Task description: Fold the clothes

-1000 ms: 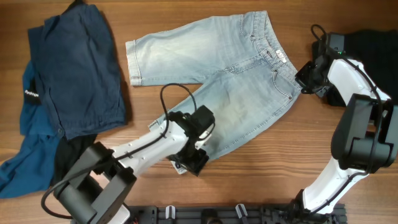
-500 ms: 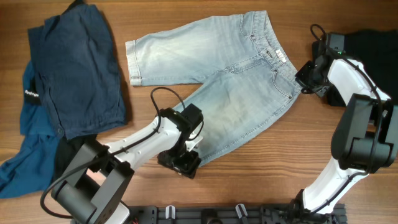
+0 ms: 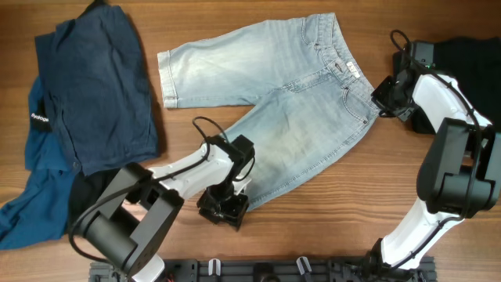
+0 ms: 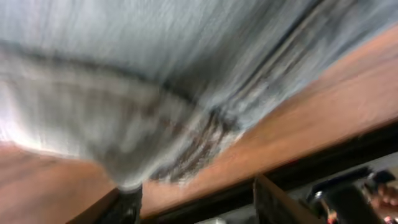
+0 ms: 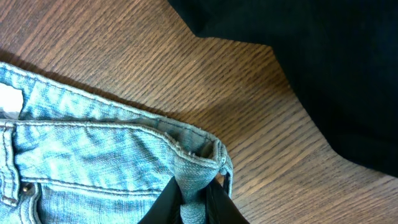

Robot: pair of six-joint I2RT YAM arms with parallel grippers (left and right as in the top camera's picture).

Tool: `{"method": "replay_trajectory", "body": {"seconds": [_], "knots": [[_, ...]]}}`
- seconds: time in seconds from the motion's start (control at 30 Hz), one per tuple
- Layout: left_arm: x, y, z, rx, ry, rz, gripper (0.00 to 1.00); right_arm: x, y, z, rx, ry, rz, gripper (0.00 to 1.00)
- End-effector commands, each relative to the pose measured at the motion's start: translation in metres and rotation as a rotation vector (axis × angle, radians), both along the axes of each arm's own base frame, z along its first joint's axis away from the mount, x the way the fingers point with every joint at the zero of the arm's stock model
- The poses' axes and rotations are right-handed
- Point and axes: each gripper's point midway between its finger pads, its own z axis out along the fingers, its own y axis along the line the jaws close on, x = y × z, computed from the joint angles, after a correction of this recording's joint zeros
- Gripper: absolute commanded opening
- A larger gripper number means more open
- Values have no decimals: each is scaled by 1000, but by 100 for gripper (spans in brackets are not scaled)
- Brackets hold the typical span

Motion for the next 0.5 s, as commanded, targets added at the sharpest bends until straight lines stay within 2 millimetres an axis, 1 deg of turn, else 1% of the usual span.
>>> {"method": "replay_trajectory", "body": {"seconds": [0.0, 0.1, 0.13, 0.17, 0.2, 0.23, 0.3, 0.33, 0.37, 0.4, 0.47], "knots": [[27, -6, 17, 20, -104, -45, 60, 5, 5, 11, 19, -38, 19, 14], [50, -11, 26, -3, -231, -140, 66, 5, 5, 11, 19, -38, 19, 16], [55, -15, 25, -26, -256, -172, 71, 5, 5, 11, 19, -39, 19, 17], [60, -19, 24, -53, -277, -205, 73, 5, 5, 11, 19, -39, 19, 17], [71, -21, 19, -64, -328, -244, 73, 5, 5, 12, 19, -40, 19, 17], [87, -21, 15, -47, -399, -279, 73, 5, 5, 11, 18, -39, 20, 17], [114, -18, 12, 7, -526, -302, 74, 5, 5, 11, 18, -39, 23, 18], [122, -15, 13, 33, -561, -308, 74, 5, 5, 11, 17, -39, 24, 18], [126, -12, 13, 57, -581, -323, 76, 5, 5, 11, 16, -39, 27, 18], [125, -8, 13, 53, -569, -371, 78, 5, 5, 11, 15, -39, 31, 18], [115, -1, 9, 33, -516, -453, 77, 6, 5, 12, 11, -40, 43, 21]]}}
